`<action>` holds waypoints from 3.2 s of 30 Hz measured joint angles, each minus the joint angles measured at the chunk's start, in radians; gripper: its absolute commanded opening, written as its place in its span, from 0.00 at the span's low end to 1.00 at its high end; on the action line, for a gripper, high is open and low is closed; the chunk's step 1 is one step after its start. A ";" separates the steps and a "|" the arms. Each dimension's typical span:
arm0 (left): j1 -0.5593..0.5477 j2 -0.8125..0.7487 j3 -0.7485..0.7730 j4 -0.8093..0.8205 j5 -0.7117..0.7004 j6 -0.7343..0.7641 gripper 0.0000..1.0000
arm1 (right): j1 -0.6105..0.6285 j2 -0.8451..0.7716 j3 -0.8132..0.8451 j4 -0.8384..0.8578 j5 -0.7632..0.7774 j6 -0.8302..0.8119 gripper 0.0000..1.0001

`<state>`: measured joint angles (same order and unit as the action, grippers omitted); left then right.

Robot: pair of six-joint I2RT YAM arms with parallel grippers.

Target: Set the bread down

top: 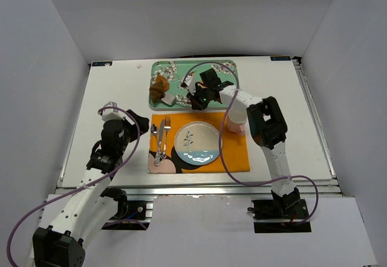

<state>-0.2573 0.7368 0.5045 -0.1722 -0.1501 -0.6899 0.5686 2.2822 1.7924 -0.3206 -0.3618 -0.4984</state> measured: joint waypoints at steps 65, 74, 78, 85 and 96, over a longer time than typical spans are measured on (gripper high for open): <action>0.000 -0.014 0.001 0.024 0.000 -0.010 0.84 | -0.012 -0.562 -0.564 0.113 -0.072 -0.010 0.00; 0.000 -0.017 -0.002 0.041 0.001 -0.012 0.84 | -0.012 -0.710 -0.736 0.102 -0.066 -0.026 0.00; 0.000 -0.025 -0.008 0.046 0.004 -0.018 0.84 | -0.012 -0.792 -0.830 0.092 -0.060 -0.033 0.00; 0.000 -0.034 -0.023 0.053 0.010 -0.025 0.84 | -0.012 -0.953 -0.968 0.072 -0.042 -0.037 0.00; 0.000 -0.035 -0.039 0.061 0.028 -0.028 0.84 | -0.012 -1.201 -1.186 -0.052 -0.033 -0.050 0.00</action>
<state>-0.2573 0.7017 0.4652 -0.1112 -0.1219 -0.7181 0.5564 1.0809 0.6067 -0.3729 -0.3946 -0.5488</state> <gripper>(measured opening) 0.842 0.222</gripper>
